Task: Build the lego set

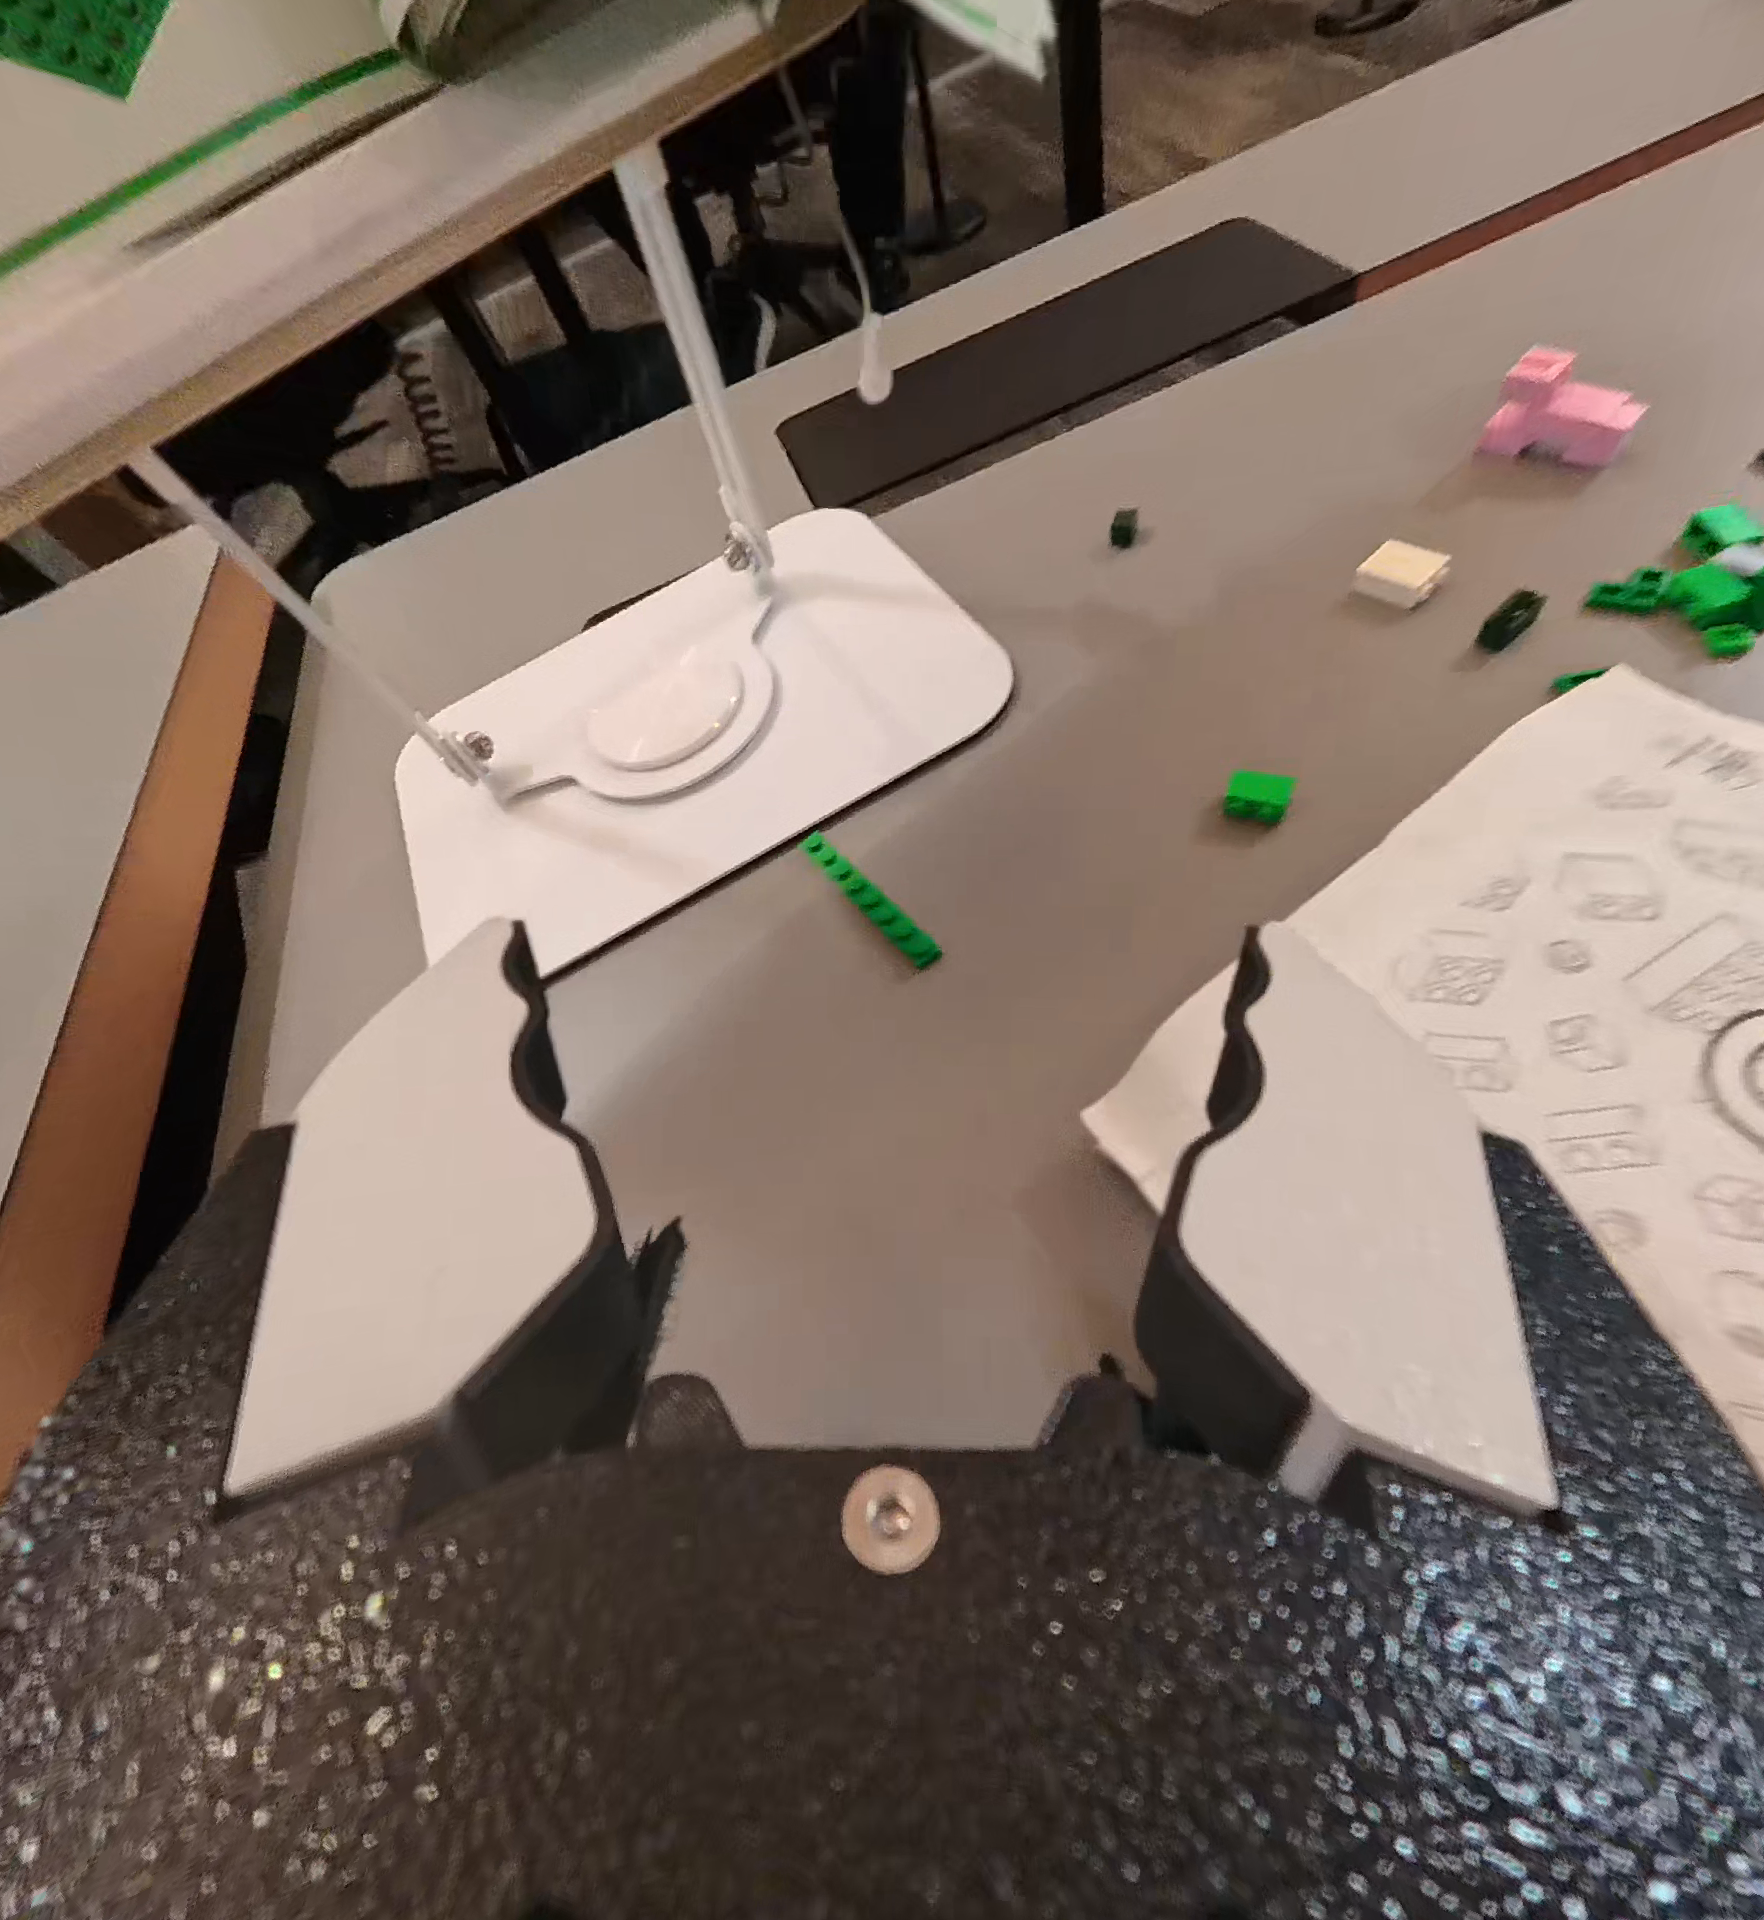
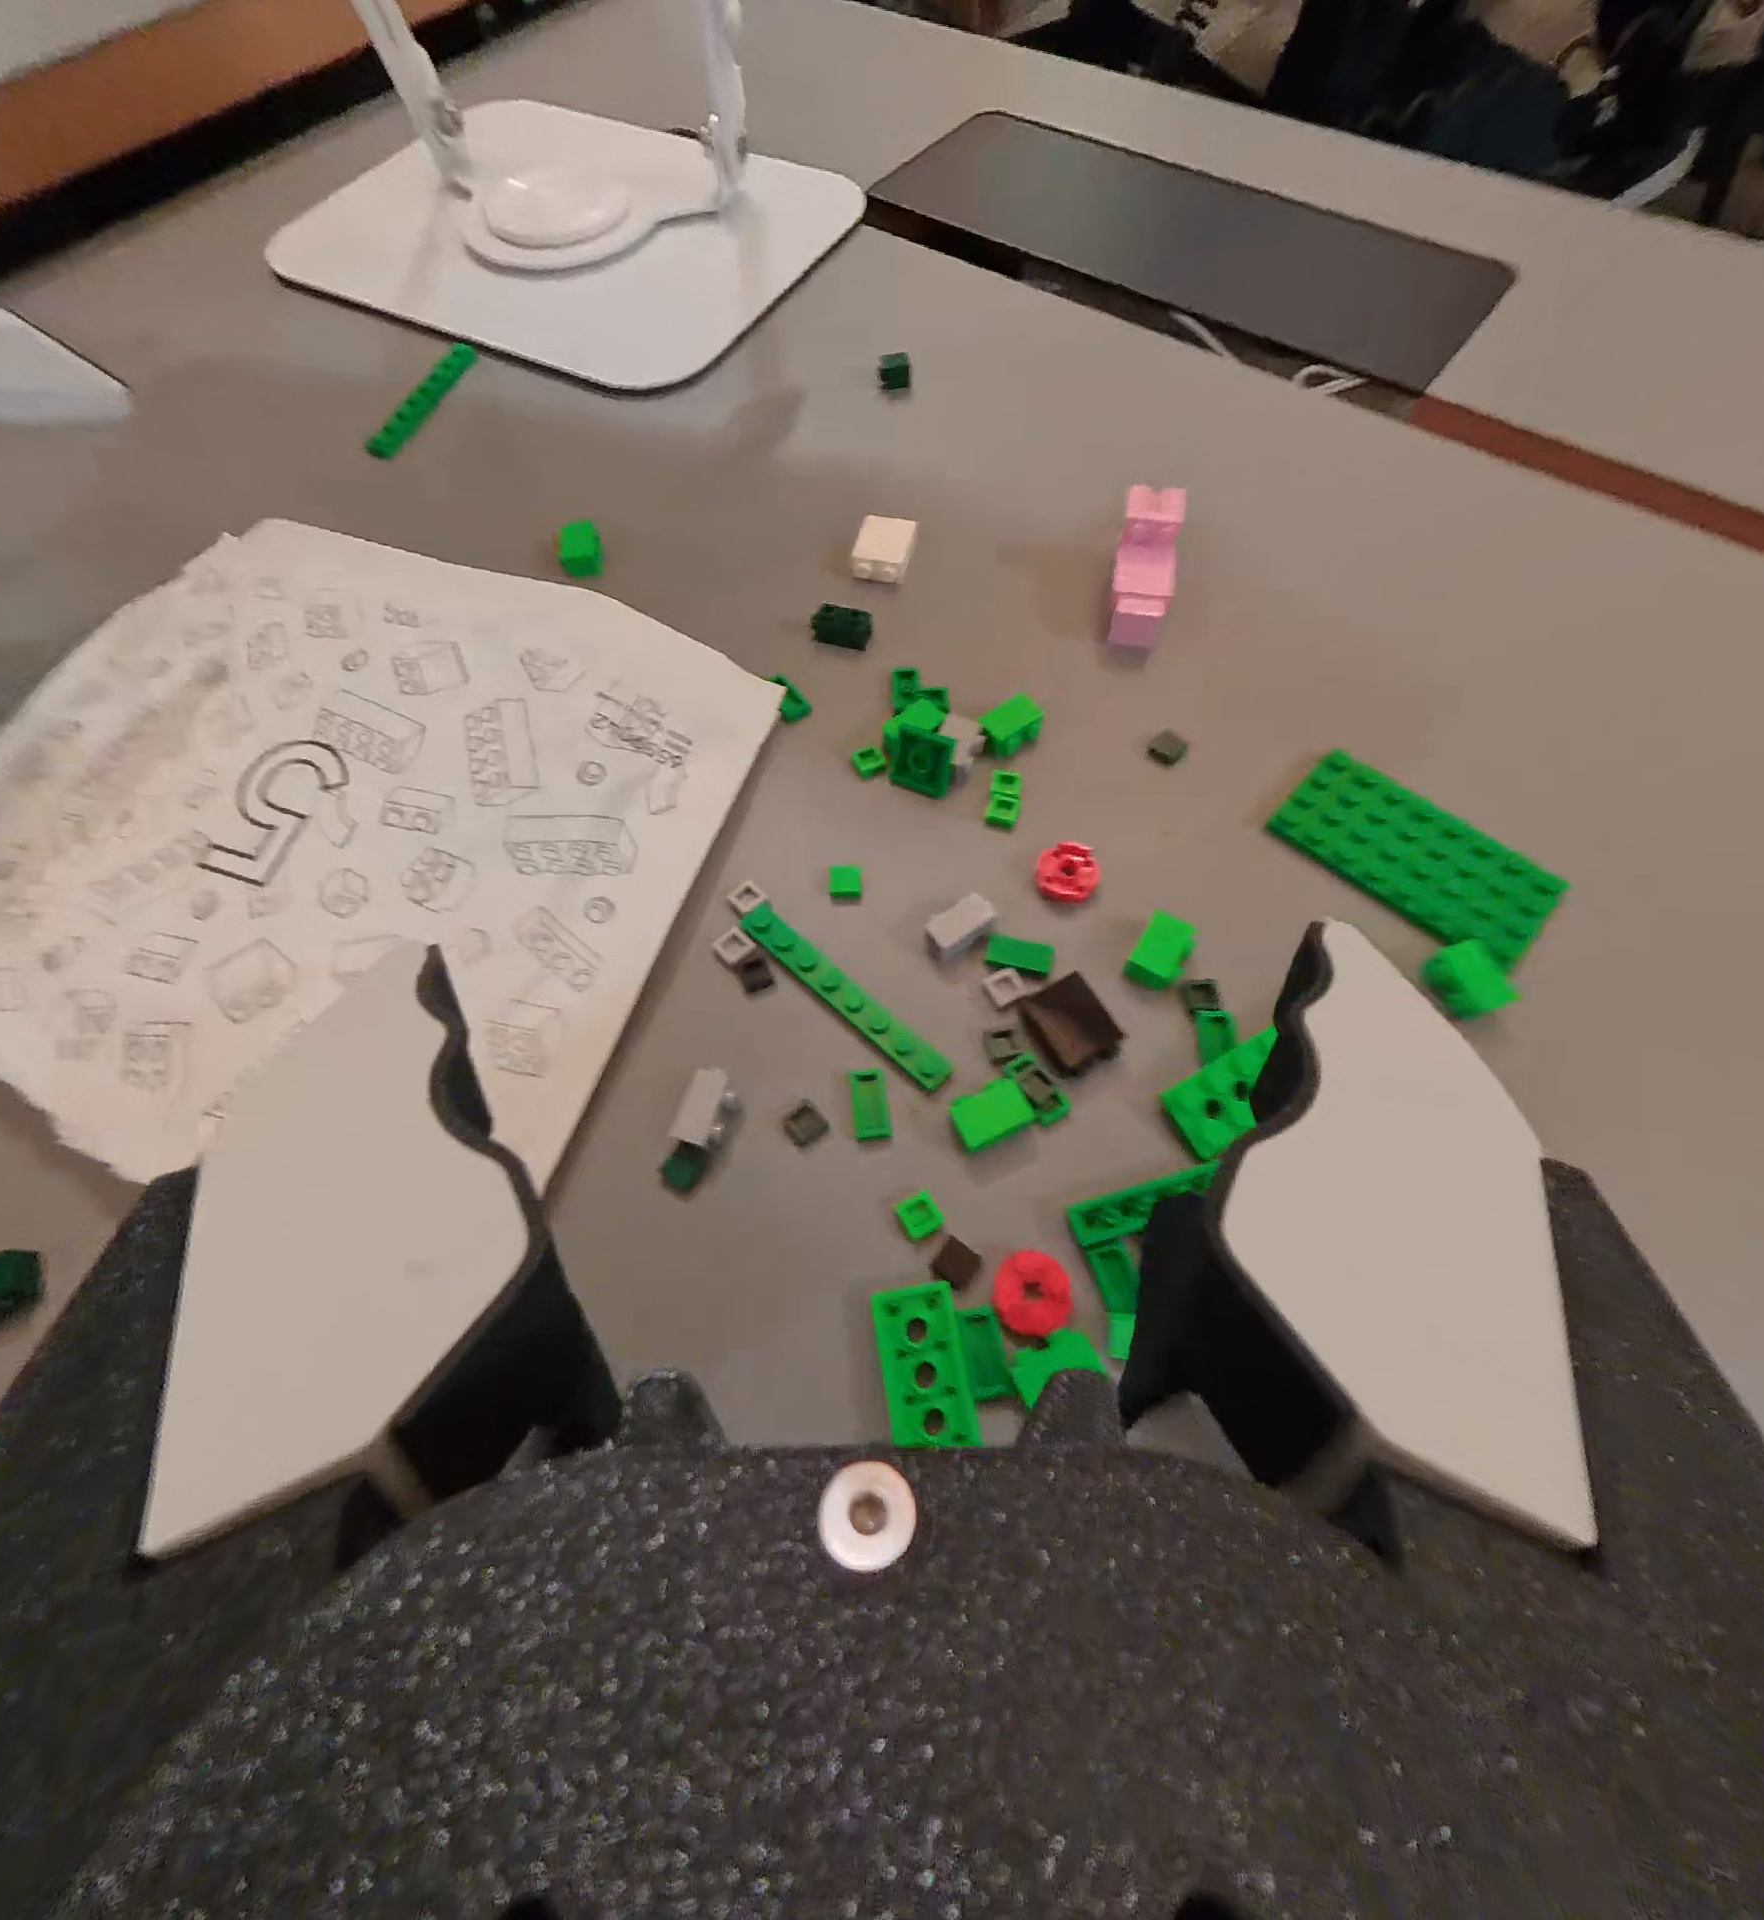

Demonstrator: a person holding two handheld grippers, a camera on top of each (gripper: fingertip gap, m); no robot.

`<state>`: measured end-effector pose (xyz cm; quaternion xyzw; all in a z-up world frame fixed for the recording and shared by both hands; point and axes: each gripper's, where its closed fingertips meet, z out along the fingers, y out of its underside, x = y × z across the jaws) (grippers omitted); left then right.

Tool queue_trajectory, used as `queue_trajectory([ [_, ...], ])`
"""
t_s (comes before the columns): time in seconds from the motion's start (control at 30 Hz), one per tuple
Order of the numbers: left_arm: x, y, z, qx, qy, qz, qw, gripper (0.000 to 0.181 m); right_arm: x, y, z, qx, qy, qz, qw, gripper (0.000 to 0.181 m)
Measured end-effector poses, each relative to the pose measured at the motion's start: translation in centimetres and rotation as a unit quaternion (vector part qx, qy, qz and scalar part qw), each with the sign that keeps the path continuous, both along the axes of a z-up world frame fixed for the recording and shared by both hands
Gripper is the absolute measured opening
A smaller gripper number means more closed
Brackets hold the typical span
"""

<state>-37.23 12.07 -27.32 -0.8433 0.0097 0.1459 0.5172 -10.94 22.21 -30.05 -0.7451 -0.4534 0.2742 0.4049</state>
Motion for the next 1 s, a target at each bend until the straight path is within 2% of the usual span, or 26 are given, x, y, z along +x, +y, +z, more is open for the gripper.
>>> queue_trajectory([
  [0.1, -1.2, -0.6, -1.1, 0.010, 0.017, 0.024, 1.000, 0.120, -0.6, -0.5, -0.4, -0.031, 0.019, 0.007, 0.999, 0.134],
  [0.17, -1.4, -1.0, -1.9, 0.000, 0.001, 0.029, 1.000, 0.119, -0.4, -0.2, -0.8, -0.026, 0.012, -0.002, 1.000, 0.125],
  [0.33, -0.8, -1.2, -3.7, -0.022, -0.051, 0.010, 0.998, 0.117, -0.6, -0.2, -1.0, 0.010, -0.007, 0.003, 1.000, 0.099],
  [0.4, -0.4, -1.1, -4.0, -0.028, -0.067, -0.004, 0.997, 0.117, -0.9, -0.3, -0.9, 0.017, -0.008, 0.003, 1.000, 0.097],
  [0.6, 0.3, -1.0, -2.8, -0.004, -0.065, -0.022, 0.998, 0.113, -1.2, -1.1, -1.2, 0.024, -0.035, 0.023, 0.999, 0.083],
  [0.7, 0.7, -1.1, -2.0, 0.012, -0.055, -0.032, 0.998, 0.107, -0.7, -1.1, -1.3, 0.039, -0.055, 0.037, 0.997, 0.061],
  [0.8, 1.6, -0.9, -1.7, 0.021, -0.061, -0.062, 0.996, 0.099, -0.2, -0.9, -1.2, 0.041, -0.057, 0.035, 0.997, 0.056],
  [1.0, 1.9, -0.8, -1.3, 0.043, -0.077, -0.077, 0.993, 0.094, 0.9, 0.1, 0.0, 0.052, -0.040, 0.015, 0.998, 0.057],
])
